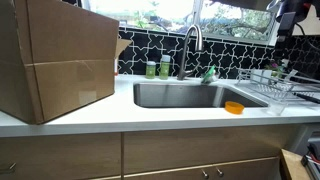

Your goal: Open the water tap and draw some water in the clear bowl then place the clear bowl on its previous position

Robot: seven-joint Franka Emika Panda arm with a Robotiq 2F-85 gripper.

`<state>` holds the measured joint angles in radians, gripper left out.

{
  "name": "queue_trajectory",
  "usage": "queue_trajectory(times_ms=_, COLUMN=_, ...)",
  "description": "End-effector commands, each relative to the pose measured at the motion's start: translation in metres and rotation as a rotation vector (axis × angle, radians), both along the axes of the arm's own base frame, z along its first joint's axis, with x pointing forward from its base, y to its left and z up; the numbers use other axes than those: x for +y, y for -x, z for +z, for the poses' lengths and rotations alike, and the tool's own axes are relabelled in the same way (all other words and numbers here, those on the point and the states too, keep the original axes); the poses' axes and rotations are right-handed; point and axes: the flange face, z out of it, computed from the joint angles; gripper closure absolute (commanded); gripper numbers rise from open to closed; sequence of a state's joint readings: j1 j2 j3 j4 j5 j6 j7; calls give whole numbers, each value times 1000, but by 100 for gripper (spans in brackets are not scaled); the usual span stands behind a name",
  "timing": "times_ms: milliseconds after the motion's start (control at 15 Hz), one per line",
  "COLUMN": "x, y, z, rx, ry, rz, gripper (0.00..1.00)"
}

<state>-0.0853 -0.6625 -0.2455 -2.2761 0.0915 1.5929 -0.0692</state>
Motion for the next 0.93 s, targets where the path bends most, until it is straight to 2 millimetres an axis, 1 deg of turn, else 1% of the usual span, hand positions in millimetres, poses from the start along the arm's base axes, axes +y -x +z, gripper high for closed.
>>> queue_trajectory(times_ms=0, x=0, y=0, z=0, rx=1, ry=0, rz=0, gripper=0)
queue_trajectory(times_ms=200, x=0, y=0, z=0, rx=0, ry=0, rz=0, gripper=0)
queue_trajectory(times_ms=267, x=-19, y=-8, z=-1, rx=7, ry=19, rz=-87, gripper=0)
queue_trajectory(times_ms=333, x=-46, y=-13, z=1, rx=-7, ry=40, rz=-161, gripper=0)
queue_trajectory(times_ms=400, x=-64, y=-17, z=3, rx=-31, ry=66, rz=-205, gripper=0)
queue_trajectory(times_ms=467, x=-92, y=-22, z=15, rx=-98, ry=138, rz=-206, gripper=0)
queue_trajectory(times_ms=533, x=-109, y=-27, z=21, rx=-144, ry=173, rz=-242, gripper=0)
queue_trajectory(times_ms=600, x=-132, y=-38, z=33, rx=-194, ry=238, rz=-235, gripper=0)
queue_trajectory(times_ms=667, x=-148, y=-44, z=40, rx=-240, ry=288, rz=-259, gripper=0)
queue_trajectory(times_ms=733, x=-169, y=-55, z=45, rx=-279, ry=330, rz=-291, gripper=0)
queue_trajectory(times_ms=800, x=-138, y=-34, z=39, rx=-257, ry=256, rz=-274, gripper=0)
queue_trajectory(times_ms=867, x=-153, y=-40, z=44, rx=-283, ry=287, rz=-290, gripper=0)
